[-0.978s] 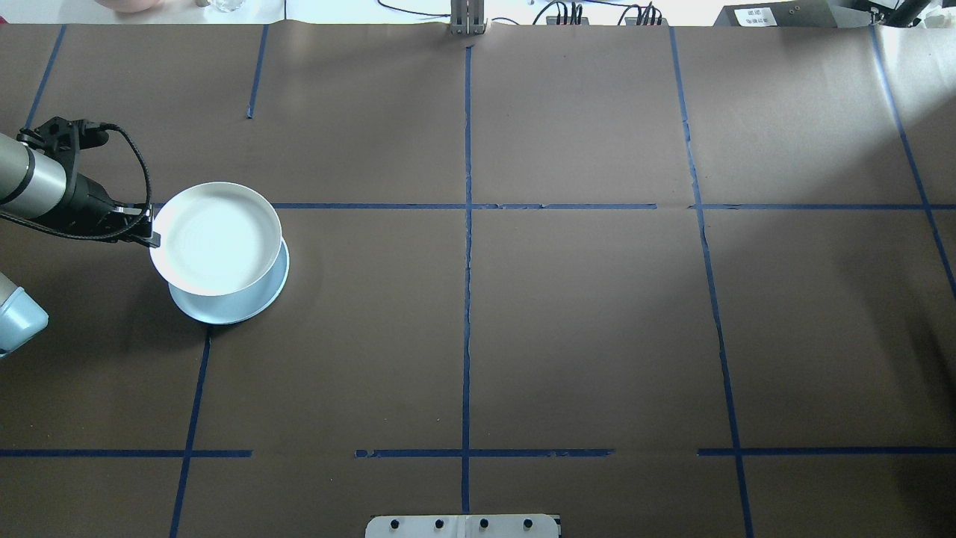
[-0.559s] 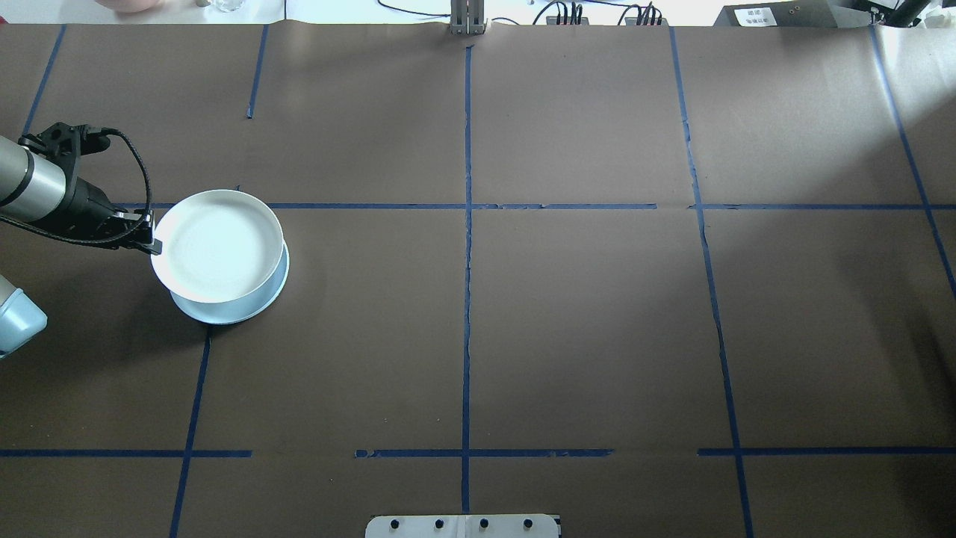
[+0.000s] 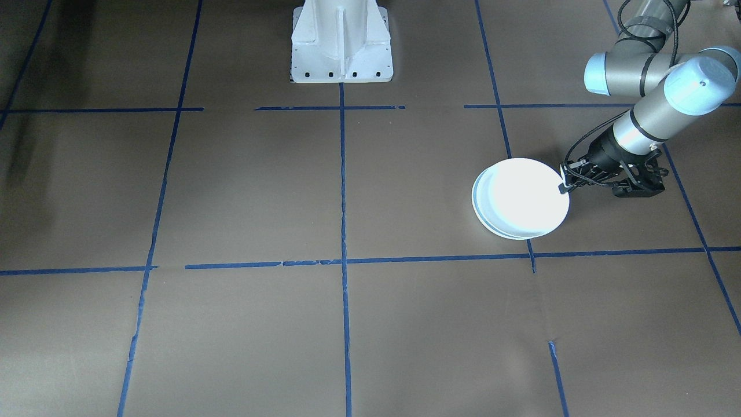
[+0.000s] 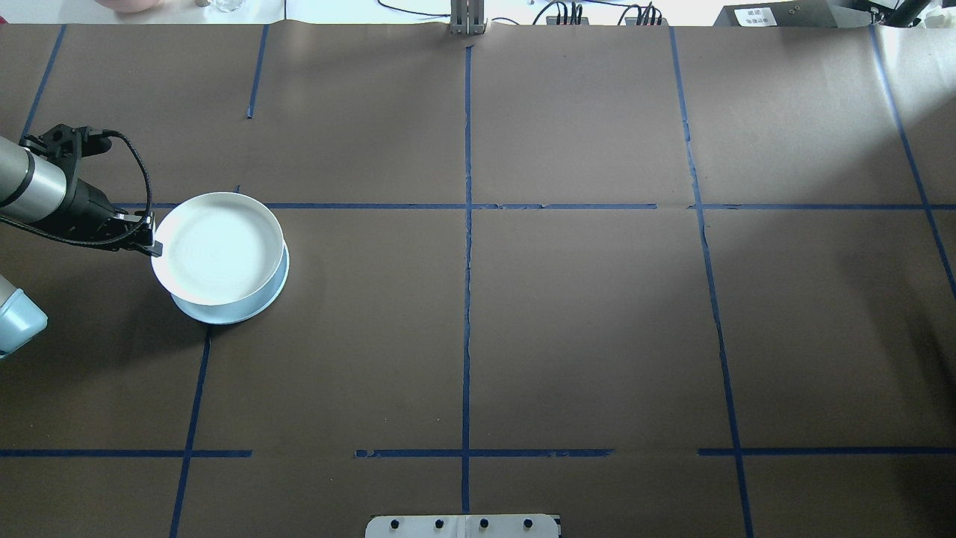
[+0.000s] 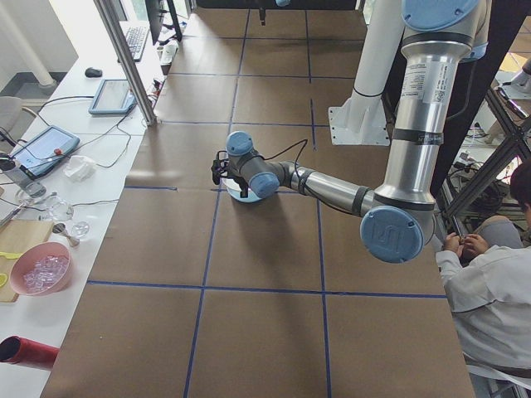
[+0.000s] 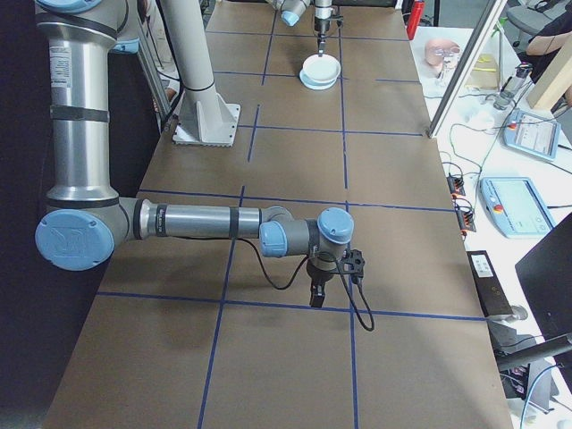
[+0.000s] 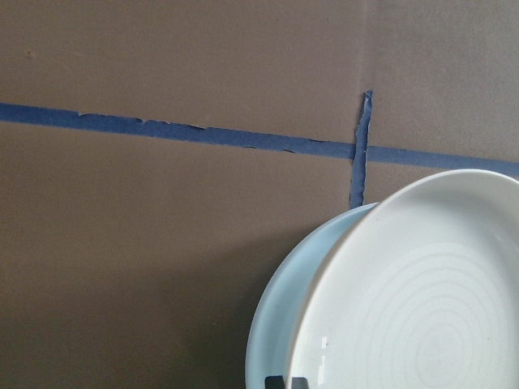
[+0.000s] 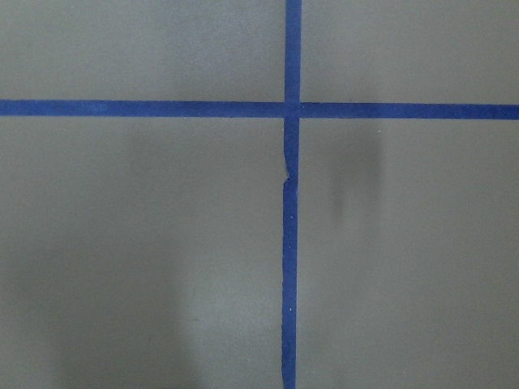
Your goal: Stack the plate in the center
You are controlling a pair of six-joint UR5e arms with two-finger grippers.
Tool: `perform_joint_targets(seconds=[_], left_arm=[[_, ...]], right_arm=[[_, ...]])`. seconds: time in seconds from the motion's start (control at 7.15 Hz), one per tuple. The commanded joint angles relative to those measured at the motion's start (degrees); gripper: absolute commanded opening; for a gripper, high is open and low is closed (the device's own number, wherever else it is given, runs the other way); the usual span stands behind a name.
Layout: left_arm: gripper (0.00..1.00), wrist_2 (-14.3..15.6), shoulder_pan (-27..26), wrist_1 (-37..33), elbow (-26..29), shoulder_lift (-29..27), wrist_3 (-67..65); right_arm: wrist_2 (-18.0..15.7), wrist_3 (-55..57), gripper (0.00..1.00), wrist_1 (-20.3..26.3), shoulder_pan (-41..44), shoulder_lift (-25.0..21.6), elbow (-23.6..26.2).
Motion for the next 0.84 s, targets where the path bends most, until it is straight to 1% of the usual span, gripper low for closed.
perform_joint_targets(seconds=[0.0, 0.14, 0.28, 0.56, 0.7], left_arm=[[0.0, 0.01, 0.01, 0.0, 0.36, -0.16, 0.13], [0.0, 0.09, 0.01, 0.0, 0.45, -0.17, 0.22], [0.09, 0.01, 0.01, 0.0, 0.54, -0.17, 0.22], [0.54, 0.01, 0.01, 0.0, 0.54, -0.25, 0.13], [0.74, 0.01, 0.01, 0.0, 0.54, -0.17, 0.13]], right_arm=[[0.0, 0.0, 1.0, 0.0, 0.0, 0.0, 0.04], [0.0, 0.0, 1.0, 0.0, 0.0, 0.0, 0.04], [0.0, 0.0, 1.0, 0.0, 0.0, 0.0, 0.04], [0.0, 0.0, 1.0, 0.0, 0.0, 0.0, 0.04], [0.0, 0.0, 1.0, 0.0, 0.0, 0.0, -0.04]])
